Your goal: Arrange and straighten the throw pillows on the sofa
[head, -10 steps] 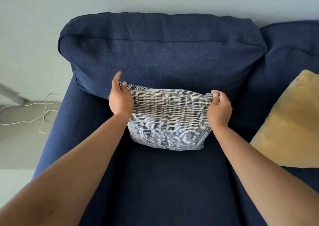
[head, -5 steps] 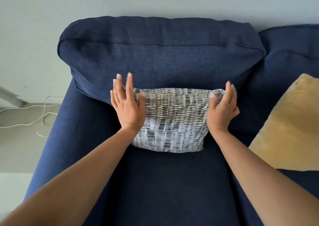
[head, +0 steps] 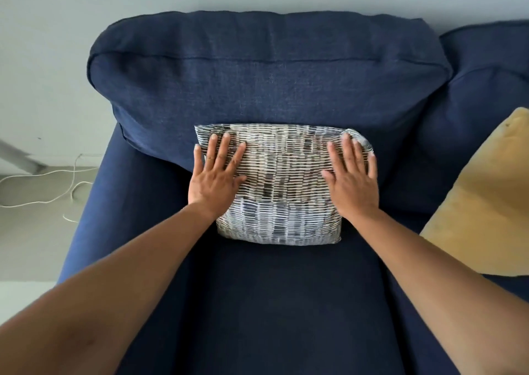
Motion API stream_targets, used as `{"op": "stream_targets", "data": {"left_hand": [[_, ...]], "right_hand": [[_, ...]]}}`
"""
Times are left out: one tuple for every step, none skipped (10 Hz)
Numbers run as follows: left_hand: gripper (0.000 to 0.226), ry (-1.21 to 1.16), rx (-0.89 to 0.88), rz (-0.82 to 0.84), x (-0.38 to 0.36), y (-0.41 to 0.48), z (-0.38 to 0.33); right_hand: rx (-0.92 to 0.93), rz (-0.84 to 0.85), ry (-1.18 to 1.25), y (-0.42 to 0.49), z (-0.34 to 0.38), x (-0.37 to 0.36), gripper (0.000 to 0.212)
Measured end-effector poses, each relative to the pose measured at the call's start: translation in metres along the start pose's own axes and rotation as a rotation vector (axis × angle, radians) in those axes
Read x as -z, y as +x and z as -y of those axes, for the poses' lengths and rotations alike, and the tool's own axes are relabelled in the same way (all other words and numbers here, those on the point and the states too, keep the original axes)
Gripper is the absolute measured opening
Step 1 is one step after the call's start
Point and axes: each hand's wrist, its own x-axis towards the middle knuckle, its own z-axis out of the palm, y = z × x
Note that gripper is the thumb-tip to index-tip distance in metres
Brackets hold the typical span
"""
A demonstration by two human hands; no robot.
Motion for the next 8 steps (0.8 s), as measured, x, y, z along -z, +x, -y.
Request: {"op": "stream_targets", "data": {"left_hand": [[0.071, -0.038, 0.041, -0.023, 0.005, -0.007, -0.003], [0.070, -0.126, -0.047, -0.128, 0.010, -0.021, -0.020], [0.074, -0.076, -0.119, -0.068, 0.007, -0.027, -0.029], [0.075, -0.063, 0.022, 0.036, 0.013, -0.021, -0.023], [0.074, -0.058, 0.064, 0.078, 0.026, -0.022, -0.017], [0.073, -0.078, 0.050, 0.112, 0.046, -0.035, -0.016], [0.070, -0.164, 0.055, 0.145, 0.076, -0.058, -0.017], [0.063, -0.273, 0.073, 0.072, 0.103, -0.087, -0.030]], "right_hand": [[-0.129, 0.010, 0.048, -0.010, -0.009, 0.005, 0.062], [-0.073, -0.065, 0.077, -0.025, 0.003, 0.011, 0.065], [0.029, -0.034, 0.013, -0.033, 0.011, 0.013, 0.066], [-0.166, 0.090, 0.039, -0.032, 0.004, 0.017, 0.069], [-0.254, 0.143, 0.086, -0.037, -0.004, 0.028, 0.070], [-0.198, 0.098, 0.145, -0.051, -0.004, 0.044, 0.069], [-0.207, 0.025, 0.240, -0.070, -0.005, 0.067, 0.067], [-0.226, -0.015, 0.267, -0.097, -0.005, 0.089, 0.064]]}}
